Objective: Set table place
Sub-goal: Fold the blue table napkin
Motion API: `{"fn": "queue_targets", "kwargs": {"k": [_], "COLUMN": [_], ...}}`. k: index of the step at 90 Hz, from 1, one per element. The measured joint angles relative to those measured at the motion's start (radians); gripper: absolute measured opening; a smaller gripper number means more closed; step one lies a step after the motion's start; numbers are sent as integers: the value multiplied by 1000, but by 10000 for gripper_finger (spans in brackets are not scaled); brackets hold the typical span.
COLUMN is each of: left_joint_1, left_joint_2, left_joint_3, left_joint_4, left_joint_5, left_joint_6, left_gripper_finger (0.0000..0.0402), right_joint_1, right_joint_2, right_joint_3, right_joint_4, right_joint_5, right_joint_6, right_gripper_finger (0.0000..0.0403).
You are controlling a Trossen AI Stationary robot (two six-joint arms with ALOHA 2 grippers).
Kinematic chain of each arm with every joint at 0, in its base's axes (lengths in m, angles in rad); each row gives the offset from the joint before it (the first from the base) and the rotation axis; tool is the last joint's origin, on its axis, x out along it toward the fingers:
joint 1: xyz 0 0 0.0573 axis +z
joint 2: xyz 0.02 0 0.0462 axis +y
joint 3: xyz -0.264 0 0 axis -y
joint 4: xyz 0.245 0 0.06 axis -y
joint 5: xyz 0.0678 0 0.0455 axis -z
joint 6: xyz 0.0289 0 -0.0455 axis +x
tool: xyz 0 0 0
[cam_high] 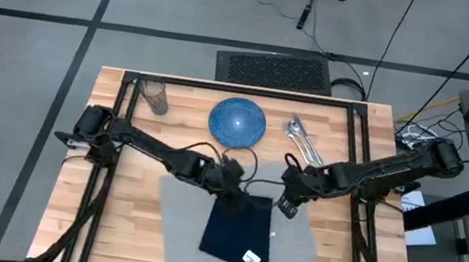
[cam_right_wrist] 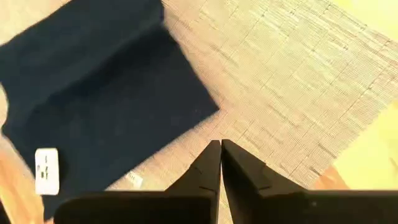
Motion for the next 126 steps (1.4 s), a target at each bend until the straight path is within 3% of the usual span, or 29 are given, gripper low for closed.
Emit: {"fn": "queue_targets", "kwargs": {"k": [7, 28, 65, 88, 104, 117, 126], "left_joint_1": [19, 48, 46, 65, 66, 56, 54], "left_joint_2": [12, 50, 411, 446, 445, 444, 446], "left_joint_3": [90, 224, 747, 760, 760, 734, 718], "left_joint_4": [-132, -227, -692, -695, -525, -414, -435], "left_joint_5": [-86, -70, 24, 167, 249, 286, 262], "left_joint_6": [-101, -221, -219, -323, -202, -167, -176], "left_gripper_finger": [5, 5, 0, 0, 4, 34, 66], "right_joint_1": [21, 68, 125, 125, 125, 125, 125], "right_joint_2": [-21, -119, -312, -316, -316, -316, -316], "right_joint_3": [-20, -100, -213, -216, -216, -216, -216], "right_joint_4": [-5, 1, 41, 31, 19, 7, 3], "right_joint_5": [-1, 16, 83, 83, 86, 86, 86], "right_joint_6": [9, 72, 146, 113, 99, 72, 56], "right_gripper_finger": [0, 0, 0, 0, 0, 0, 4]}}
